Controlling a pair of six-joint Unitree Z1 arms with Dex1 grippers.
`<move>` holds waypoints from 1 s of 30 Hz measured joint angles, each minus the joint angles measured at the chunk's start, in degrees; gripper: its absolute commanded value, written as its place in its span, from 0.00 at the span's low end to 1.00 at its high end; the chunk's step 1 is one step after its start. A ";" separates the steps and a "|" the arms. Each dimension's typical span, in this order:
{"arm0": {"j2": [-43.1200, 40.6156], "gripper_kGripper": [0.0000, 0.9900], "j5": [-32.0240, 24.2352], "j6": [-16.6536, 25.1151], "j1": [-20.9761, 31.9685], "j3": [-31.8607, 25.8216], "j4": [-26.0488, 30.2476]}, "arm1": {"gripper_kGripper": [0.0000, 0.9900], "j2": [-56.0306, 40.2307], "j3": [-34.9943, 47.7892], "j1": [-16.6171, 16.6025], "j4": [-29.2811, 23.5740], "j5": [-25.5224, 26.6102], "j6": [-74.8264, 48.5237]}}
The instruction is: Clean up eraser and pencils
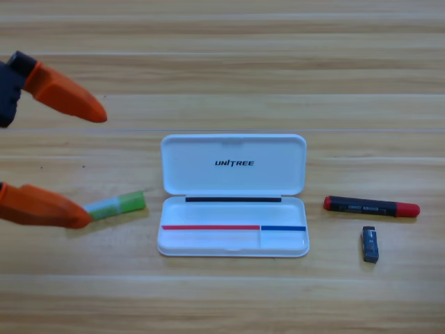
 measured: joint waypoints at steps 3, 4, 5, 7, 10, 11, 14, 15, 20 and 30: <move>0.03 1.00 0.42 0.02 0.00 -0.12 0.31 | 1.00 0.00 0.00 0.00 0.00 0.00 0.00; 0.03 1.00 0.51 0.03 0.00 -0.12 0.44 | 1.00 0.00 0.00 0.00 0.00 0.00 0.00; 0.03 1.00 0.56 0.03 0.00 -0.12 0.48 | 1.00 0.00 0.00 0.00 0.00 0.00 0.00; 0.03 1.00 0.56 0.03 0.00 -0.12 0.48 | 1.00 0.00 0.00 0.00 0.00 0.00 0.00; 0.03 1.00 0.56 0.05 0.00 -0.13 0.52 | 1.00 0.00 0.00 0.00 0.00 0.00 0.01; 0.03 1.00 0.56 0.06 0.00 -0.13 0.52 | 1.00 0.00 0.00 0.00 0.00 0.00 0.01; 0.03 1.00 1.46 0.06 -0.03 -0.16 0.70 | 1.00 0.00 0.00 0.00 0.00 0.00 0.02; 0.08 1.00 2.91 0.06 -0.06 -0.39 1.09 | 1.00 0.00 0.01 0.00 0.00 0.00 0.02; 4.13 1.00 18.20 -0.01 -0.14 -10.48 10.01 | 1.00 0.01 0.11 0.01 0.00 0.00 0.07; 20.91 0.99 29.13 -1.03 3.41 -19.41 16.82 | 1.00 13.89 -15.43 1.95 4.86 -8.65 15.53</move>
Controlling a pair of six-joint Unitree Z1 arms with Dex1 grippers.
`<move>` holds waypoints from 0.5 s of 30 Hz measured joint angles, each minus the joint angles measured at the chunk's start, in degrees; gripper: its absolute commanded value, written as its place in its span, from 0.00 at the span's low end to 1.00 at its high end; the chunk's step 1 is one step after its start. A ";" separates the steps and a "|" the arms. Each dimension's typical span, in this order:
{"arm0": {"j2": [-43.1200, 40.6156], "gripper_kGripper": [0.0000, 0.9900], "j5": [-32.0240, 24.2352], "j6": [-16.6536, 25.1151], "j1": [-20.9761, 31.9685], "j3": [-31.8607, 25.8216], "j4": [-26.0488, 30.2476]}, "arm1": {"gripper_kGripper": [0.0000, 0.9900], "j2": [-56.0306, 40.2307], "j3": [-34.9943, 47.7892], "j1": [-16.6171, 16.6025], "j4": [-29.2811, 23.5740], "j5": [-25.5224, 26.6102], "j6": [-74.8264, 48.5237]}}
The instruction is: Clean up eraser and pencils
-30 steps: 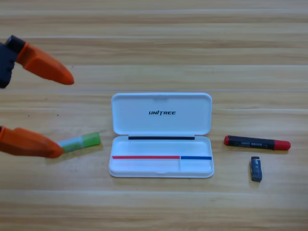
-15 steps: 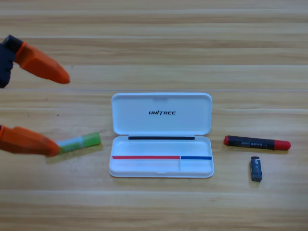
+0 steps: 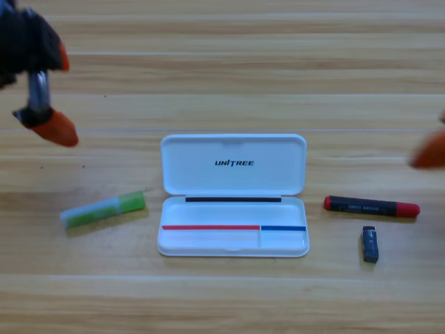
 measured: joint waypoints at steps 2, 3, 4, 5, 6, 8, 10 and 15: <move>3.23 1.00 0.12 -0.80 1.20 0.00 0.01 | 1.00 6.11 -3.52 0.42 1.36 -0.74 1.55; 4.46 1.00 0.12 -1.07 1.69 0.00 0.01 | 1.00 9.53 -4.47 0.76 2.07 -1.08 3.08; 5.55 1.00 0.12 -1.17 2.04 0.00 0.01 | 1.00 12.38 -4.66 0.99 2.27 -1.52 5.71; 6.65 1.00 0.12 -1.17 2.30 0.00 0.01 | 1.00 15.17 -4.66 1.22 2.32 -1.69 8.18; 7.53 1.00 0.12 -1.17 2.40 0.01 0.01 | 1.00 18.05 -4.66 1.48 2.32 -1.69 9.45; 9.42 1.00 0.10 -1.17 2.56 0.00 0.02 | 1.00 22.23 -4.66 2.06 2.32 -1.69 10.65; 11.26 1.00 -0.08 -1.17 2.64 0.00 0.01 | 1.00 24.37 -4.66 2.76 2.27 -2.22 17.25; 15.76 1.00 -1.63 -0.93 3.20 0.01 -0.22 | 1.00 24.80 -4.08 3.85 1.43 -7.70 31.56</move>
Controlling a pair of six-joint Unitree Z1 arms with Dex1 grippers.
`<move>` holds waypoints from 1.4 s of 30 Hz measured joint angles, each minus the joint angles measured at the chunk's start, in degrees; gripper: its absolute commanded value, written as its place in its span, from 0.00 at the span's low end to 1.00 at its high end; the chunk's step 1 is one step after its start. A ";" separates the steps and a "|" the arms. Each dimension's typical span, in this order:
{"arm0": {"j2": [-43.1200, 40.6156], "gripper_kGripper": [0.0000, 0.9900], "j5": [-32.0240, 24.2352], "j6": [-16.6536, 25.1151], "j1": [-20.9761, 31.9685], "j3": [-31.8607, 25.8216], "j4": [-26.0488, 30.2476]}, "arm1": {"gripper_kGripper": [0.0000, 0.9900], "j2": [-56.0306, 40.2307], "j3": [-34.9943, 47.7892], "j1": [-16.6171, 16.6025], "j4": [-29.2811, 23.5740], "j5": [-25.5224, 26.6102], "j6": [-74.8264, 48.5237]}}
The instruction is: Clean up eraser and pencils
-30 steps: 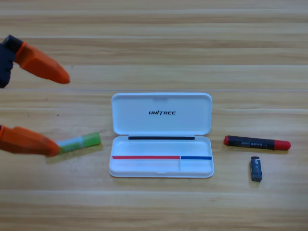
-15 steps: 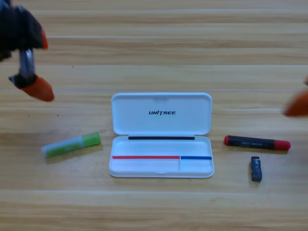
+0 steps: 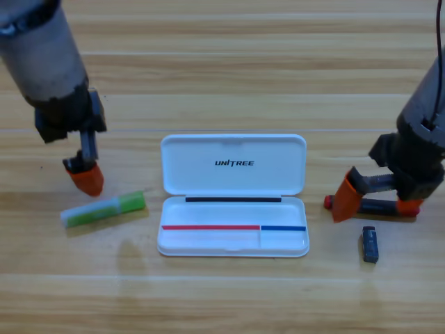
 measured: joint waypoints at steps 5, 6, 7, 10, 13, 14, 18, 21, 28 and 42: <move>3.06 1.00 -2.56 1.13 0.90 0.01 -0.01 | 0.96 0.40 0.89 0.38 -0.04 -3.24 4.19; 3.42 1.00 -3.20 1.41 1.14 0.01 -0.01 | 0.96 0.72 1.06 0.49 -0.20 -3.58 5.31; 3.81 1.00 -3.78 1.68 1.35 0.01 -0.01 | 0.96 1.20 1.17 0.60 -0.32 -3.95 5.82; 5.13 1.00 -5.12 2.68 2.07 0.00 0.00 | 0.96 3.57 1.57 0.87 -0.64 -4.88 8.56; 5.99 1.00 -6.06 4.23 2.95 0.00 0.00 | 0.94 5.59 1.74 1.19 -1.05 -5.33 10.85; 6.33 1.00 -6.31 4.87 3.40 0.00 0.00 | 0.93 6.13 1.80 1.31 -1.41 -5.56 11.13; 7.63 1.00 -6.51 6.49 5.10 0.00 -0.73 | 0.90 8.69 2.14 1.60 -4.14 -6.10 13.35; 7.98 1.00 -6.51 6.95 6.02 0.49 -2.41 | 0.81 10.00 2.58 1.69 -4.60 -6.34 13.83; 8.23 1.00 -6.51 7.49 6.69 4.89 -7.61 | 0.15 10.77 2.84 1.78 -4.64 -7.24 14.70; 8.34 0.99 -6.50 7.49 6.71 9.07 -12.80 | 0.00 11.18 -2.25 2.11 2.36 -7.23 -14.85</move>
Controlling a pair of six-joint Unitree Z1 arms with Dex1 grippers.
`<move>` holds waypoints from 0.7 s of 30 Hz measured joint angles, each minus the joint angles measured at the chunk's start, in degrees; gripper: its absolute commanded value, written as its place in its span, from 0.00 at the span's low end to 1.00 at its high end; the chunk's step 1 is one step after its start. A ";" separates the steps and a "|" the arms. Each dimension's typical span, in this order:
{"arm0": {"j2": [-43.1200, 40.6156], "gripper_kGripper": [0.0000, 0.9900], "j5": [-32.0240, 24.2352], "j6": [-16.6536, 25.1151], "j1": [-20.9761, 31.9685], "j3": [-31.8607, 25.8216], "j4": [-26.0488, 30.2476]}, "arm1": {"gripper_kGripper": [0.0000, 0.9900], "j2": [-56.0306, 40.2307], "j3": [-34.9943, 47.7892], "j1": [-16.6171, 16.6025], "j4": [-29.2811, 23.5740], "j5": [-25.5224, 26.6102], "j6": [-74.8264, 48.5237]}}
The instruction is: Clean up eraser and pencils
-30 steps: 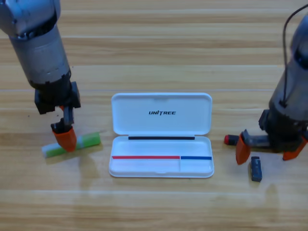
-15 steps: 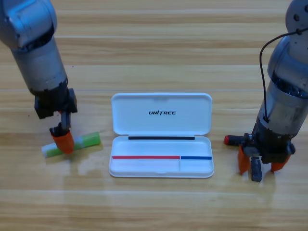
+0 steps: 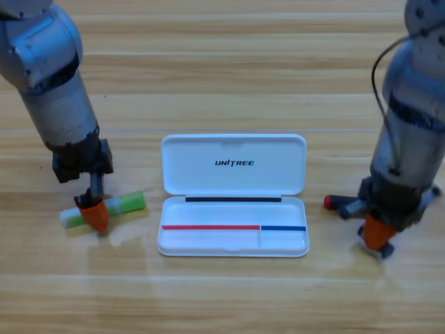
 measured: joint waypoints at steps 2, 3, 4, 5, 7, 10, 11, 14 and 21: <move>0.05 0.98 0.01 -0.01 0.00 0.77 -0.65 | 0.00 -0.70 -2.01 0.44 1.96 -0.04 -12.11; 0.12 0.97 0.01 -0.02 0.00 1.08 -0.94 | 0.00 -1.47 -2.20 0.75 2.05 -0.15 -14.85; 0.23 0.95 0.02 -0.02 0.00 1.34 -1.38 | 0.00 -2.36 -2.25 1.03 2.07 -0.16 -18.46; 0.35 0.94 0.02 -0.03 0.00 1.58 -1.93 | 0.00 -3.09 -2.26 1.28 2.07 -0.15 -22.72; 0.64 0.91 0.02 -0.06 0.00 2.00 -2.52 | 0.00 -4.34 -2.40 1.74 2.07 0.09 -31.99; 0.96 0.85 0.02 -0.18 0.00 2.19 -3.03 | 0.00 -4.43 -2.68 2.67 2.07 0.10 -40.00; 1.04 0.82 0.03 -0.22 0.00 2.20 -3.22 | 0.00 -4.43 -2.81 3.01 2.07 0.10 -41.93; 1.22 0.76 0.26 -0.37 0.00 2.26 -3.82 | 0.00 -3.92 -3.68 4.27 2.07 0.10 -46.24; 1.24 0.40 0.81 -0.67 0.00 2.84 -4.28 | 0.00 -1.30 -8.68 7.93 2.07 0.10 -49.54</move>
